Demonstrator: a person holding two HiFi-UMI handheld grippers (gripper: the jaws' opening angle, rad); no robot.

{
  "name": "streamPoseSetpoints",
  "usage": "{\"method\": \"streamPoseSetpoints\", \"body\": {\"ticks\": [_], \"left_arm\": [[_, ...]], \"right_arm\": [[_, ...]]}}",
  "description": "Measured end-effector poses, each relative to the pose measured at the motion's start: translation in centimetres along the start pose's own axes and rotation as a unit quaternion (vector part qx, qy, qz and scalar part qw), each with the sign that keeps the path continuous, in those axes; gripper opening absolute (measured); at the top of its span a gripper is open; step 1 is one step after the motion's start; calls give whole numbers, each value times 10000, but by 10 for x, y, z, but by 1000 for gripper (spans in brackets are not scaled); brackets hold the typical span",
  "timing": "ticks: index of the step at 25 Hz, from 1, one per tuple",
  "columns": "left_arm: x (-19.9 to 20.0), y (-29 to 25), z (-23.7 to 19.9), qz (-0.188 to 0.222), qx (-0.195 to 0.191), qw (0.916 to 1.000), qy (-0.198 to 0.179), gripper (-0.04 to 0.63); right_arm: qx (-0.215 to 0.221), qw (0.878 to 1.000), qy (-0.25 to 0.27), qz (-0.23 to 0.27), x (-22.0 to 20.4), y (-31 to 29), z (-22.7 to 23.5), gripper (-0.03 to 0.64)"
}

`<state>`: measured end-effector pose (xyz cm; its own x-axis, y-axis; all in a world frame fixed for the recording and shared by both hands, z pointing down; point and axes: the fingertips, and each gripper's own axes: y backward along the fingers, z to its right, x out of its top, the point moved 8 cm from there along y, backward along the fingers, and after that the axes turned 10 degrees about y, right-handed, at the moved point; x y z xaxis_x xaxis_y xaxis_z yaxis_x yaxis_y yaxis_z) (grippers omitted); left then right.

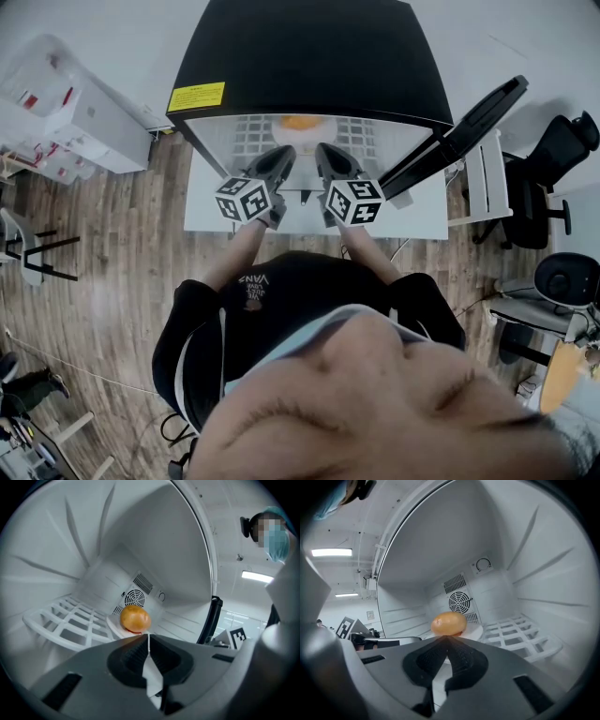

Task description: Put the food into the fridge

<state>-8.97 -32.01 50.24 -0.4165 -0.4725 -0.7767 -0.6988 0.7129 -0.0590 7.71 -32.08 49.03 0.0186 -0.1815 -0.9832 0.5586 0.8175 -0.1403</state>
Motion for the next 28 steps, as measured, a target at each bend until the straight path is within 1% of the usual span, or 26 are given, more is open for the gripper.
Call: {"method": "streamPoseSetpoints", "body": {"ticks": [15, 21, 28], "left_arm": [[0, -6, -1, 55, 17, 10000, 35, 23], [-3, -3, 1, 41, 28, 10000, 64, 21], [-3, 6, 10, 27, -4, 10000, 0, 23]], "right_arm": [[15, 10000, 3, 10, 1, -4, 4, 12], [-34, 10000, -9, 21, 1, 2, 5, 12], [-103, 9999, 24, 83, 5, 13, 0, 12]]}}
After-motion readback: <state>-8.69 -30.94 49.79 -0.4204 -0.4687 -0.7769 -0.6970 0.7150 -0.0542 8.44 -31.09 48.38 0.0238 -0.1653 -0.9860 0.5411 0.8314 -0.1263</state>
